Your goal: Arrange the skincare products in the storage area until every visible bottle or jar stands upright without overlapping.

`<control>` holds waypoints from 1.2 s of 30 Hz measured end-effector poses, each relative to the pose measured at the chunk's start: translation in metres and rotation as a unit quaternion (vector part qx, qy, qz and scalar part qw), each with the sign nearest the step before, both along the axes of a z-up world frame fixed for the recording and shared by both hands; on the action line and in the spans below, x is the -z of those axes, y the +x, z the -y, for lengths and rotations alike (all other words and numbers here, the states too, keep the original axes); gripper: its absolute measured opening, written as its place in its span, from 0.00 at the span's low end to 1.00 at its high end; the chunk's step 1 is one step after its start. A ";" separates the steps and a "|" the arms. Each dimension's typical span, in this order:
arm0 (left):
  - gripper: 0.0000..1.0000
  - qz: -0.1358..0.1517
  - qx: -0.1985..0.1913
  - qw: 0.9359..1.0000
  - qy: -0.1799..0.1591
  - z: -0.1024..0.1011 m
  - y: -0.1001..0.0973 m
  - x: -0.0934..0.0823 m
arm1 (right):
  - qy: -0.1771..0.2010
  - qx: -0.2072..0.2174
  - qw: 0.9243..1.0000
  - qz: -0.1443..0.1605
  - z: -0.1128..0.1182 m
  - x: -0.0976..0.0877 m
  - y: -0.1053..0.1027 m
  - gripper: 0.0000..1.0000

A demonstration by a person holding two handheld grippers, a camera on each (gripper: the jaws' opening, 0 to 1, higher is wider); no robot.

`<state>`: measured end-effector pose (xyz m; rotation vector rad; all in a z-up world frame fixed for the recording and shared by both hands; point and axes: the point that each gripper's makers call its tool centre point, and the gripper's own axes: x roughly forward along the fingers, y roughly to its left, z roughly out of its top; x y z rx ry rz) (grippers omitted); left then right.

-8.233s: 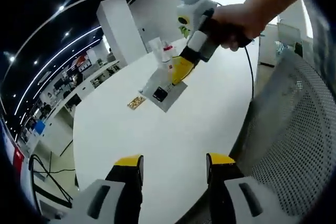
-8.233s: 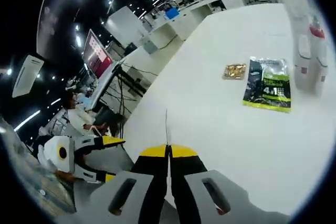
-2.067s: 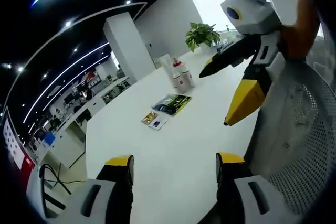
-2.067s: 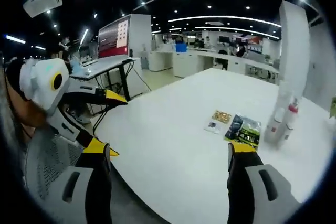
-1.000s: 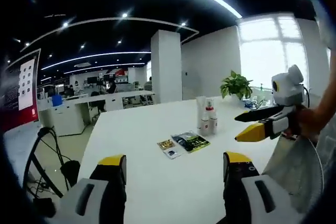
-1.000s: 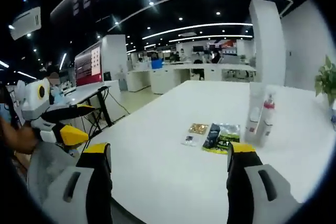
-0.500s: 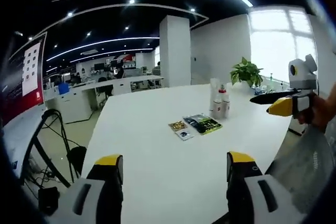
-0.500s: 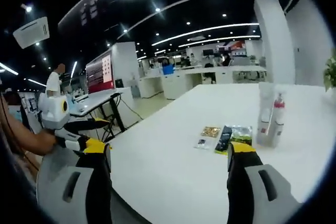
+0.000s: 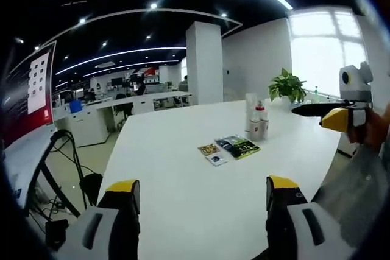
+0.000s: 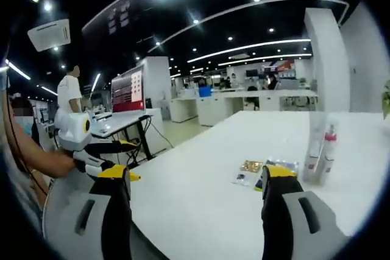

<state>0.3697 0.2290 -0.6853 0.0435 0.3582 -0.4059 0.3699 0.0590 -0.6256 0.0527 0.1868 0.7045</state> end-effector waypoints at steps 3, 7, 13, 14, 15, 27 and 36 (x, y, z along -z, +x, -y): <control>0.90 0.000 -0.006 1.000 -0.009 -0.002 0.001 -0.002 | 0.003 -0.011 1.000 0.014 -0.004 -0.005 -0.006 0.82; 0.93 0.000 0.001 1.000 -0.012 0.001 0.000 -0.001 | -0.005 -0.022 1.000 0.010 -0.010 -0.001 -0.005 0.82; 0.99 0.054 0.007 0.998 -0.044 0.004 0.003 -0.023 | -0.014 -0.024 1.000 -0.008 -0.011 0.007 -0.003 0.79; 1.00 0.052 0.006 0.998 -0.044 0.004 0.002 -0.023 | -0.015 -0.026 0.999 -0.010 -0.012 0.008 -0.003 0.79; 1.00 0.053 0.006 0.998 -0.045 0.004 0.003 -0.023 | -0.018 -0.027 0.999 -0.011 -0.013 0.009 -0.004 0.79; 1.00 0.051 0.011 0.998 -0.024 0.006 0.003 -0.019 | -0.041 -0.035 0.999 -0.003 -0.015 0.013 -0.006 0.80; 1.00 0.053 0.012 0.998 -0.014 0.005 0.003 -0.019 | -0.064 -0.043 0.997 0.005 -0.021 0.018 -0.008 0.99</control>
